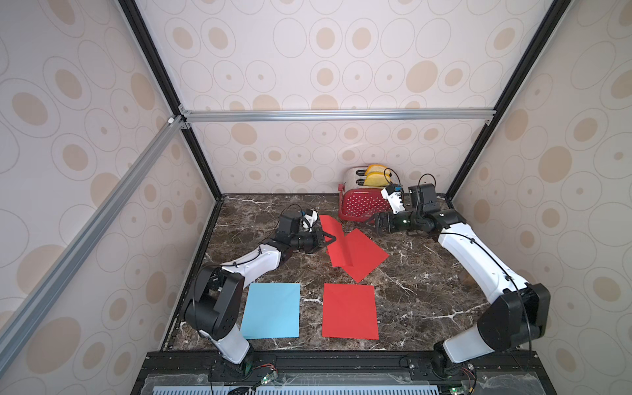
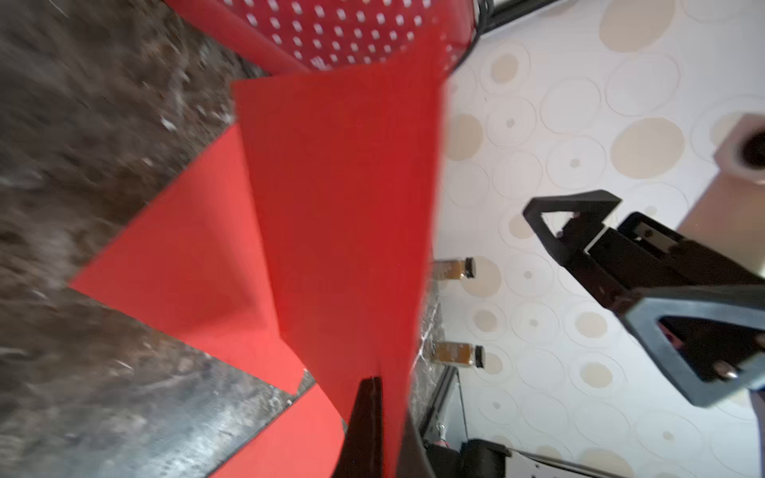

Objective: Sort the scattered colored papers by color
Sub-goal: Pick up the colored paper from the center of the board, then place the colored paper.

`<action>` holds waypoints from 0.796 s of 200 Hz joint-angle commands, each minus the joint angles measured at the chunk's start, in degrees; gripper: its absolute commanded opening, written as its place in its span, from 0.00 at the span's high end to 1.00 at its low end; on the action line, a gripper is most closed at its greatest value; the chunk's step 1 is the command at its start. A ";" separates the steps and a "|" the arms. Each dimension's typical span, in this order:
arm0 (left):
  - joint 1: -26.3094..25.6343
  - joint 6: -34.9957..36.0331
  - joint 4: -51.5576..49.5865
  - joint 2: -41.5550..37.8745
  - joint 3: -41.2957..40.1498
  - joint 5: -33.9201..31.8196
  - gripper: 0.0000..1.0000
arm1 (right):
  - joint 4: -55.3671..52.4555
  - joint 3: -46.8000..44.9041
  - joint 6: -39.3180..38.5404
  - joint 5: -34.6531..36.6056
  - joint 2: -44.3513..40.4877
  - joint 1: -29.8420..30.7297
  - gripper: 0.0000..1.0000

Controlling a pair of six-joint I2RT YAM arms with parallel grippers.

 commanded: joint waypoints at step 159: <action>-21.36 -4.77 -4.17 -4.09 -7.16 -0.25 1.00 | -3.67 -21.94 1.47 -1.48 -18.67 -2.61 0.01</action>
